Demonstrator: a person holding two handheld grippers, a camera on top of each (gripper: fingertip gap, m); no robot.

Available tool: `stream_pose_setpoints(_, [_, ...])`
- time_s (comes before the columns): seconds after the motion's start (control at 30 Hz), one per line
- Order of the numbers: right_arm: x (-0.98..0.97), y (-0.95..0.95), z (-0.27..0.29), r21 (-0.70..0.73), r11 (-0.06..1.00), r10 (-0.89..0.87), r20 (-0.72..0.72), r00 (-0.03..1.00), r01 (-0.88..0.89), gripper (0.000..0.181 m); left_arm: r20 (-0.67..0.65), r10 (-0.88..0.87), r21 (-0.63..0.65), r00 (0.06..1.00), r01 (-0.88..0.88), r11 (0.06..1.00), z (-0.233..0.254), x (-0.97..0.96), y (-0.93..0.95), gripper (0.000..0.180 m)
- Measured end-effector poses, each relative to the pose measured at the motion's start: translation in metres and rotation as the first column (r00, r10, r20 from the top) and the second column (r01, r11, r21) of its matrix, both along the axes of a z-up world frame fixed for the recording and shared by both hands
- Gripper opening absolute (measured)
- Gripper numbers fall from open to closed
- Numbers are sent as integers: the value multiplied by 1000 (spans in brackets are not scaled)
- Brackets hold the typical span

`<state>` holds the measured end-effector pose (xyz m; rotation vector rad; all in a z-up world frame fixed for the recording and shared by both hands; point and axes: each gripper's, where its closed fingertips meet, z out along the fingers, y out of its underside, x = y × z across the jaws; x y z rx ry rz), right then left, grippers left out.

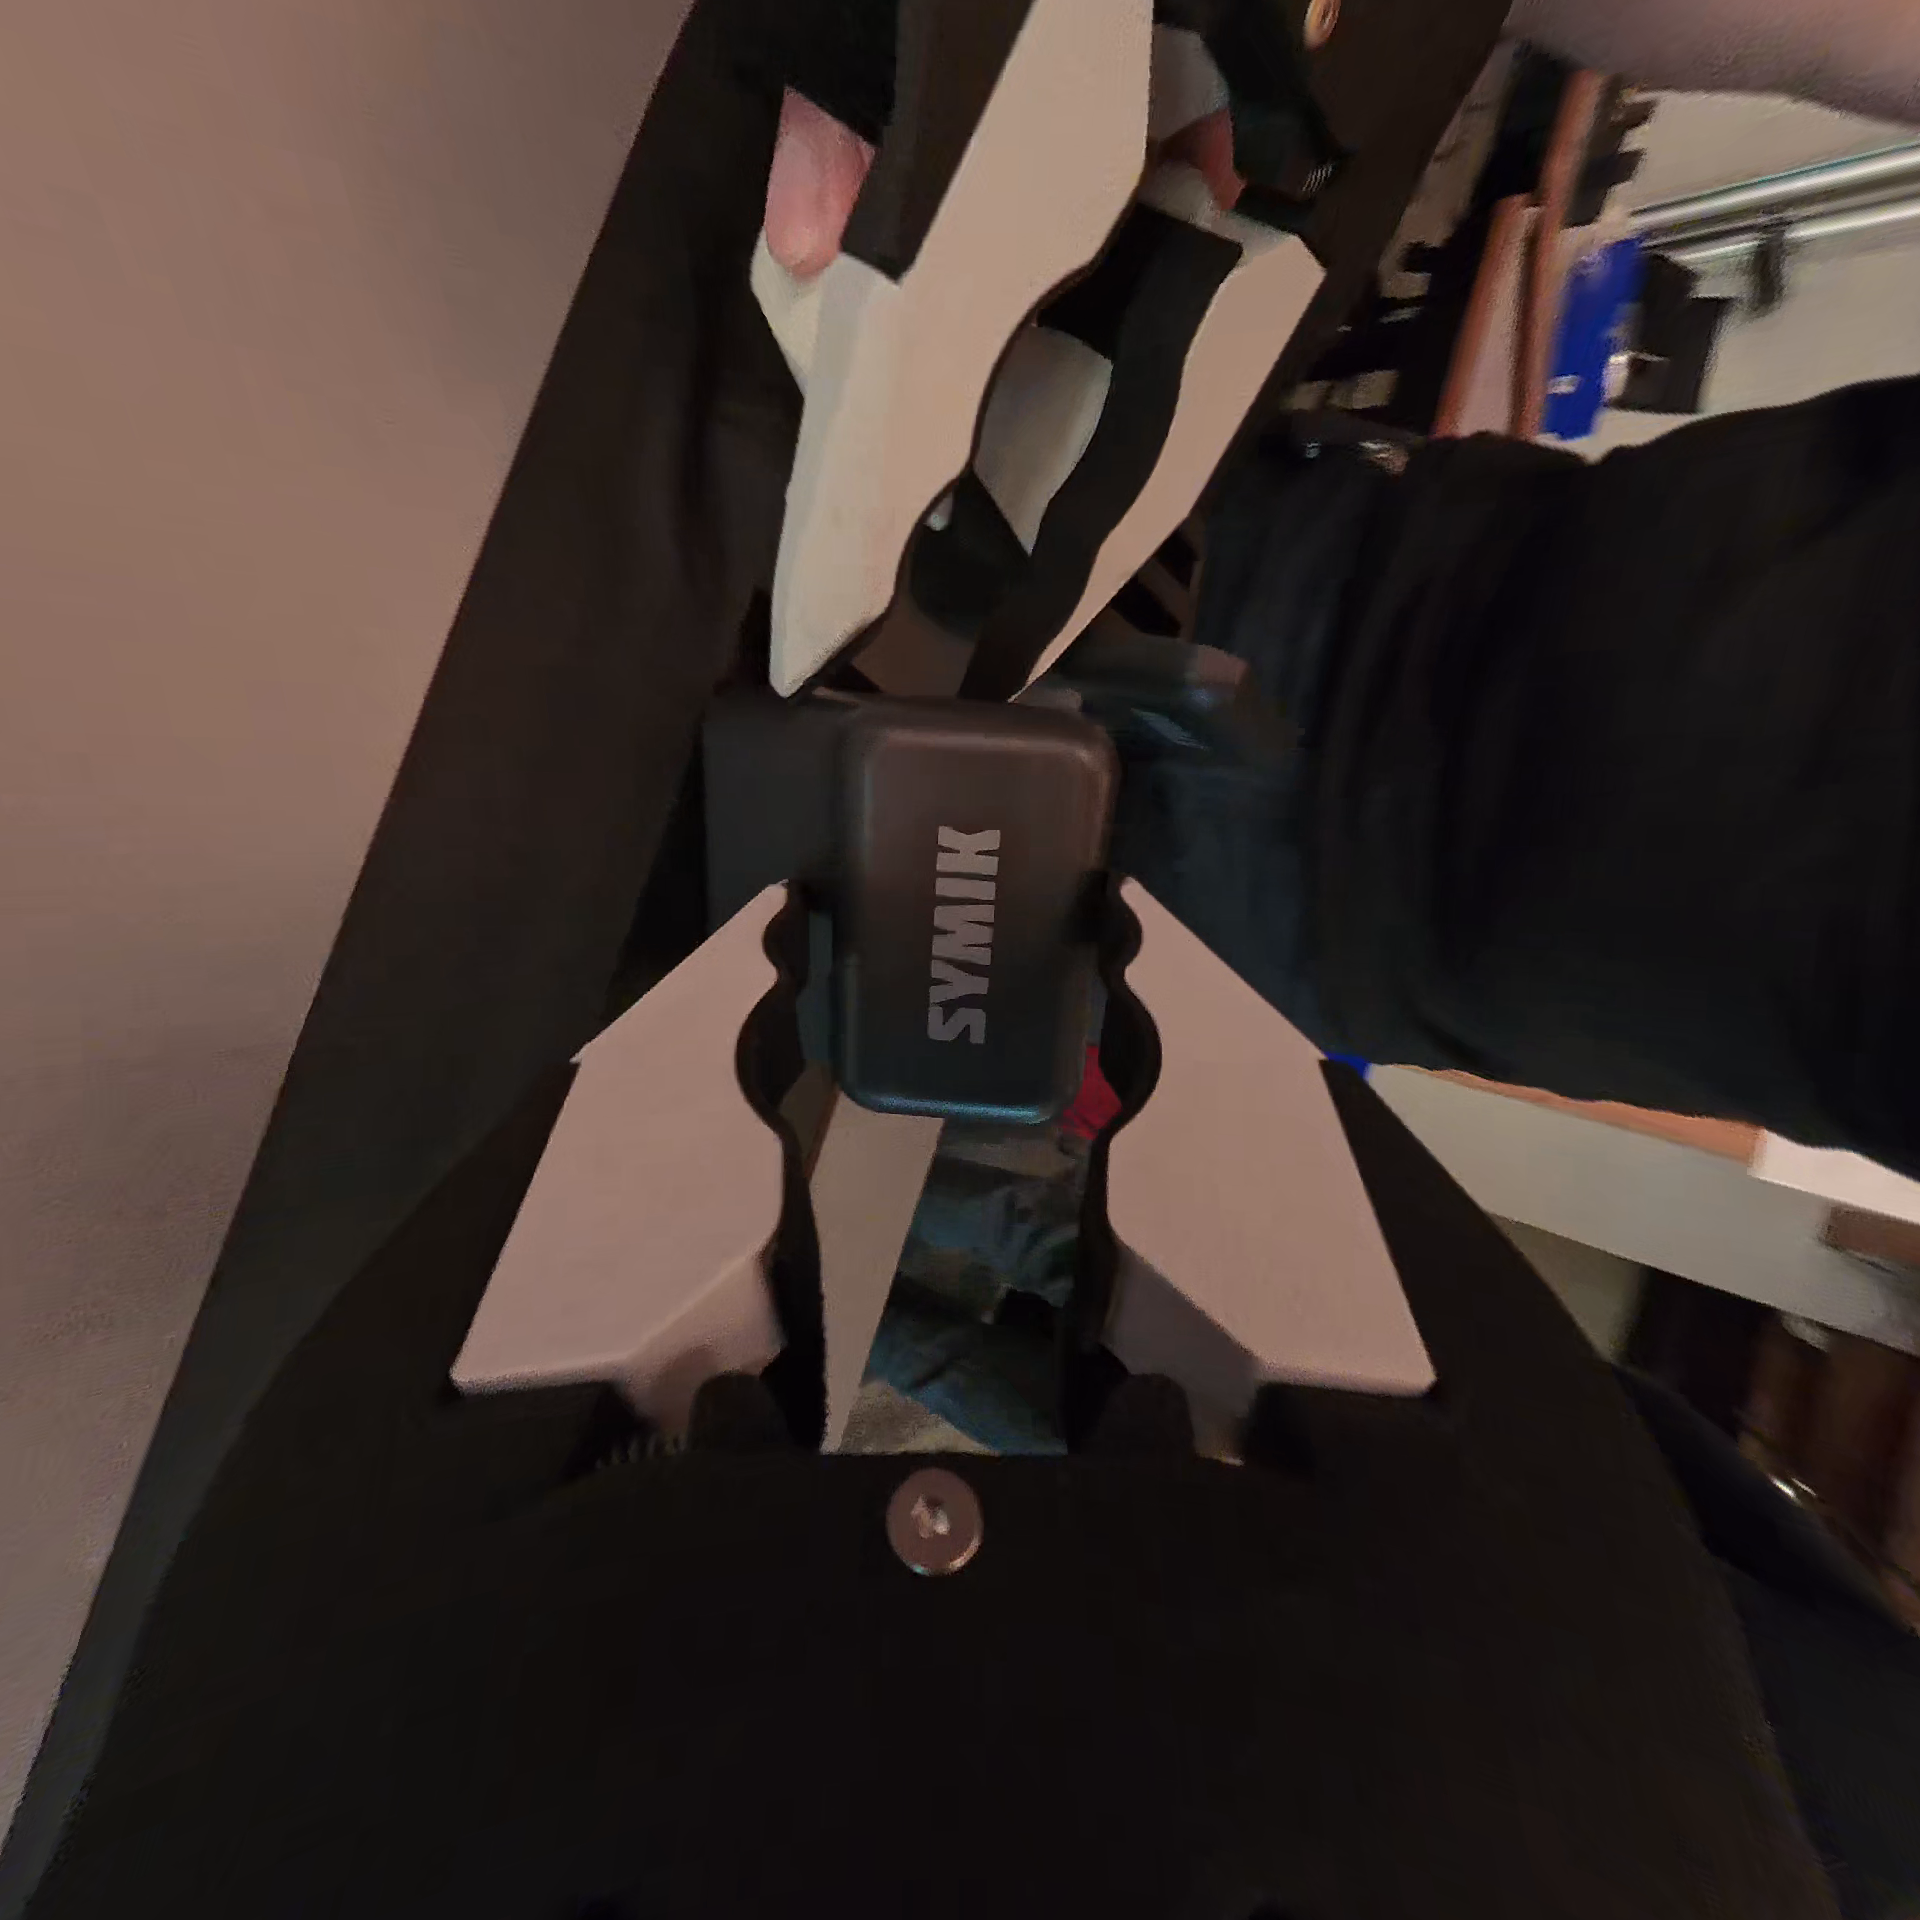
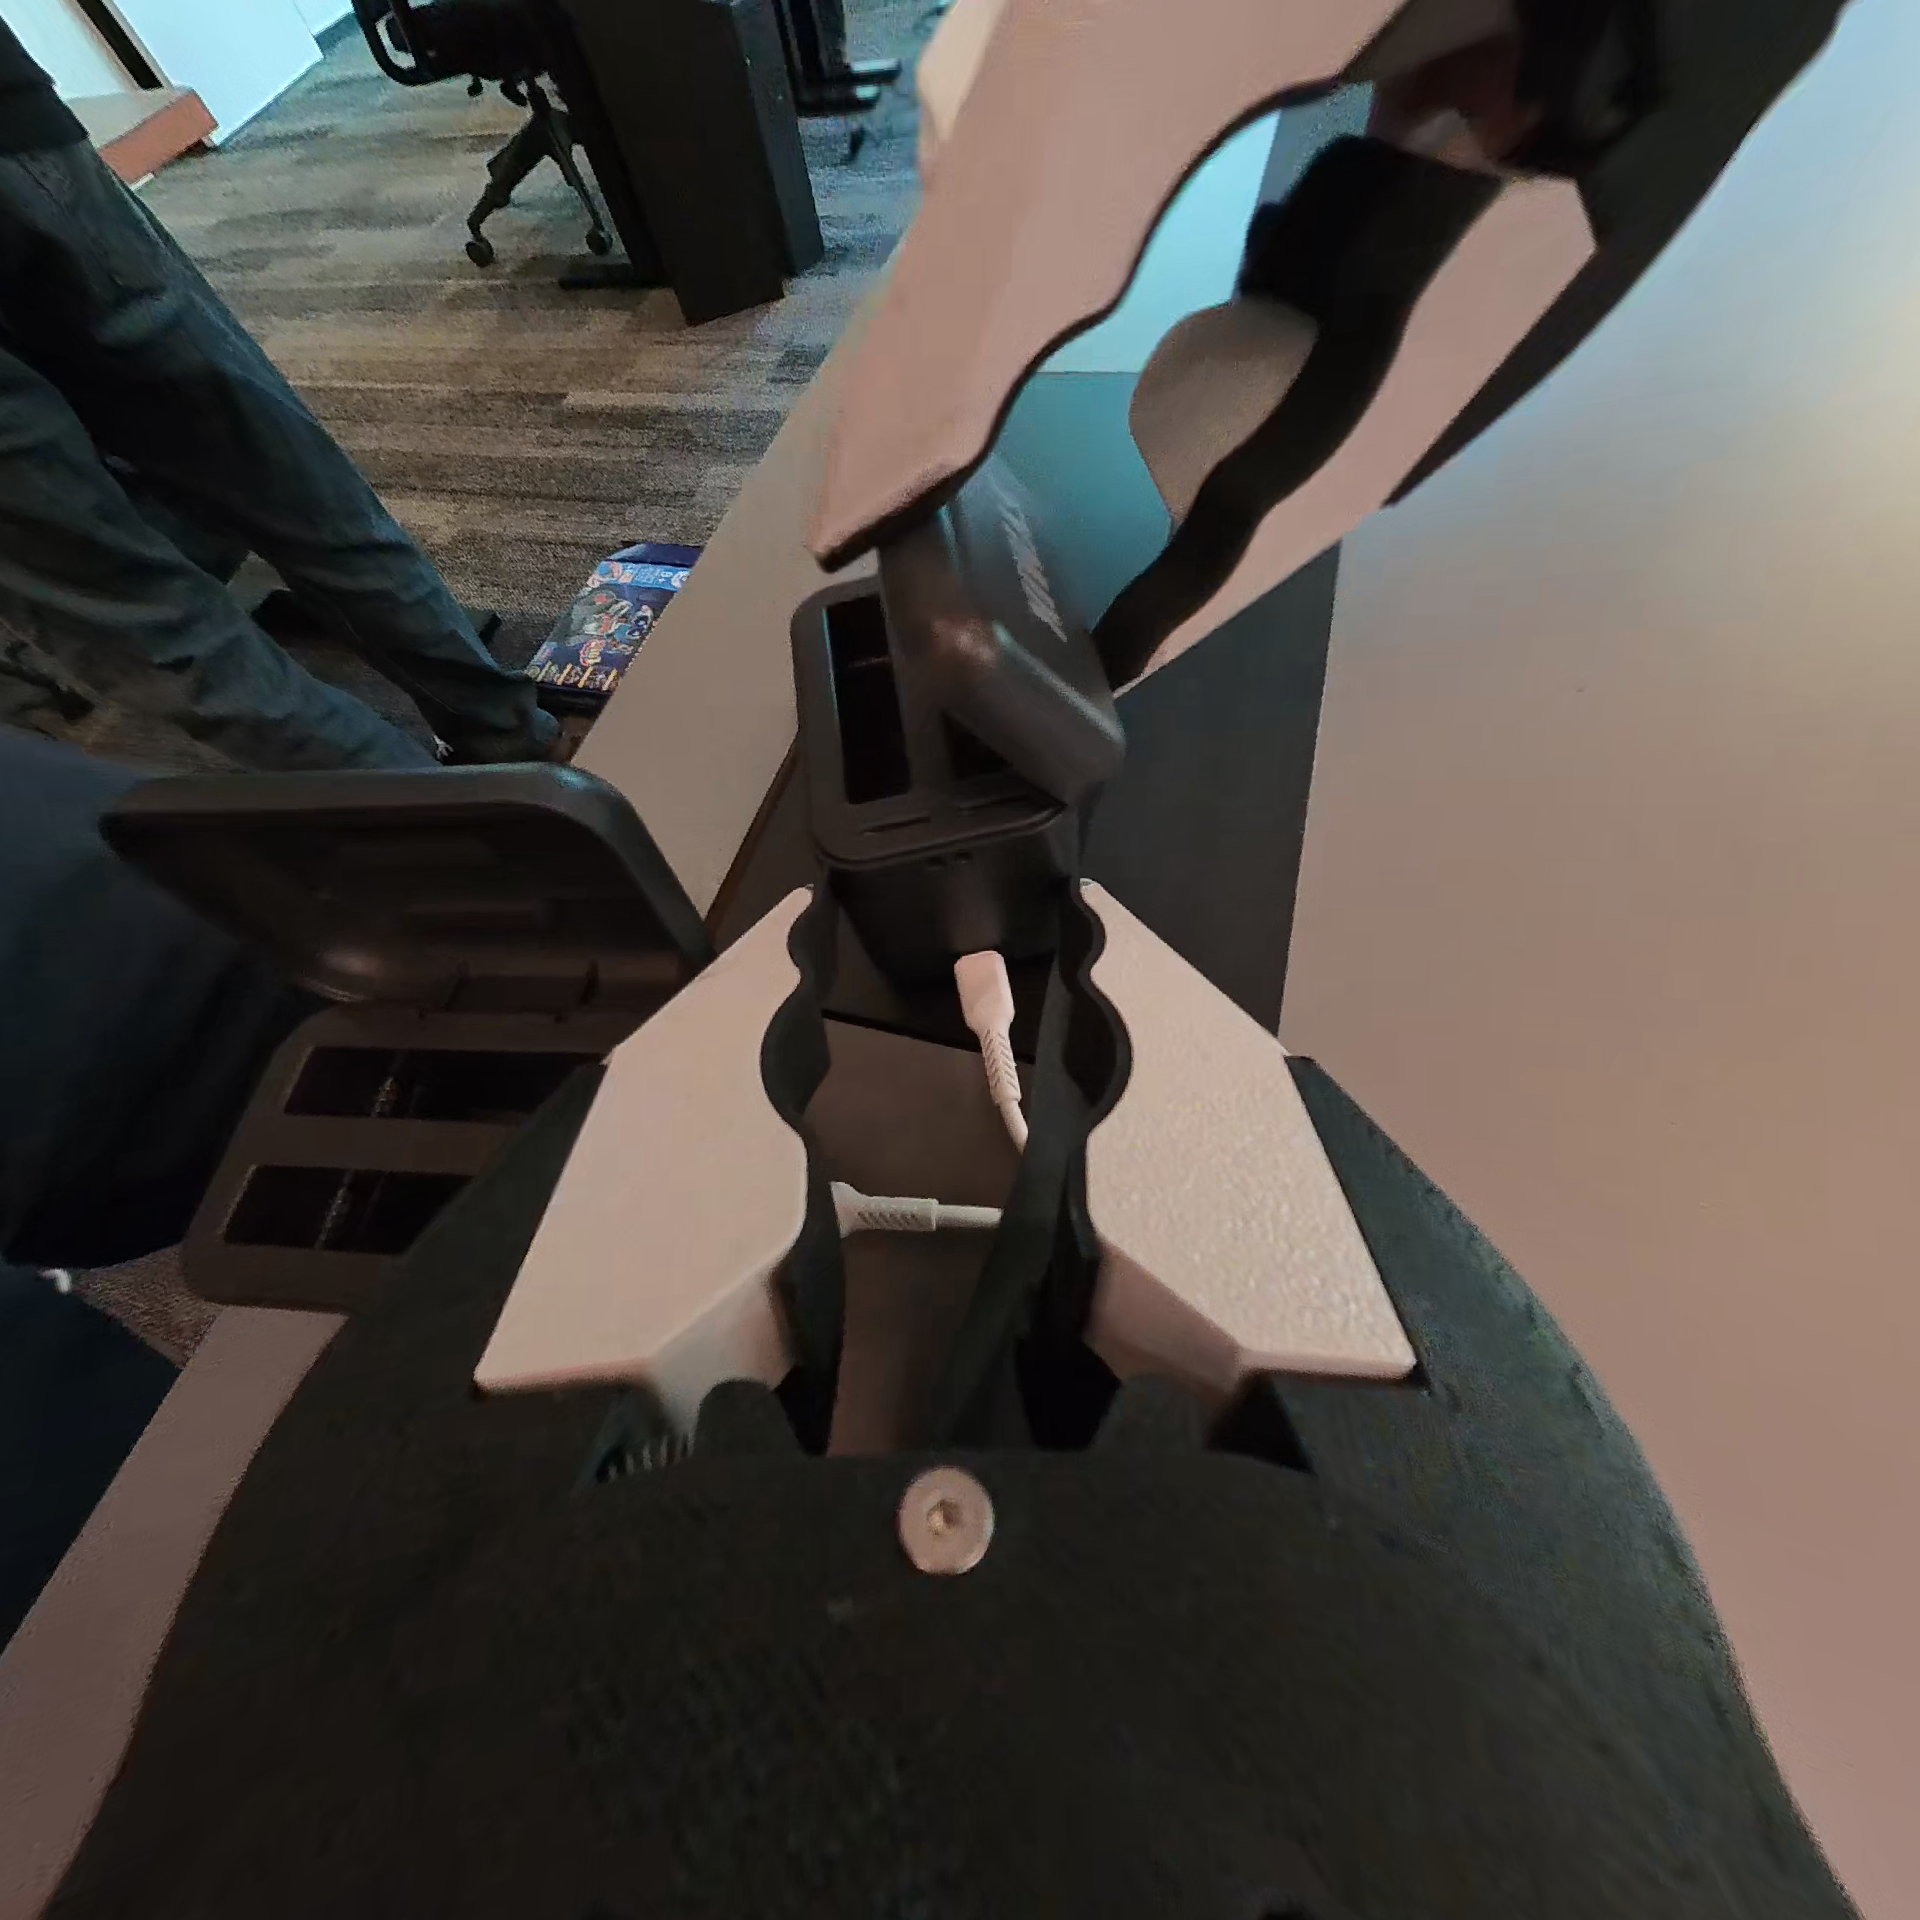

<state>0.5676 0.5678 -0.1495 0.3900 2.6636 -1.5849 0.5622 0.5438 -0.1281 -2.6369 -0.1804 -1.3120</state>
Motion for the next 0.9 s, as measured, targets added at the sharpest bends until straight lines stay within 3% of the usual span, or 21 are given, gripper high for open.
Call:
stream_pose_setpoints(0.17, [1, 0, 0, 2, 1000, -2, 1, 1000, 2, 43, 122, -6, -4, 992, 7, 1000, 4, -4, 1, 51])
stream_pose_setpoints(0.37, [-1, 0, 0, 5, 1000, -5, -13, 1000, 5, 43, 142, 46, 47, 989, -54, 997, 10, -16, 6, 47])
stream_pose_setpoints(0.67, [-4, 9, -4, 63, 997, -40, -43, 998, 43, 42, 10, 217, 199, 976, -214, 956, 32, -57, 8, 50])
stream_pose_setpoints(0.77, [-22, 30, 17, 45, 983, -169, -116, 979, 175, 42, -55, 377, 368, 924, -333, 868, 63, -71, 8, 50])
stream_pose_setpoints(0.9, [-26, 96, 66, 76, 881, -430, -287, 856, 468, 47, -142, 608, 650, 781, -390, 652, 128, -74, -19, 52])
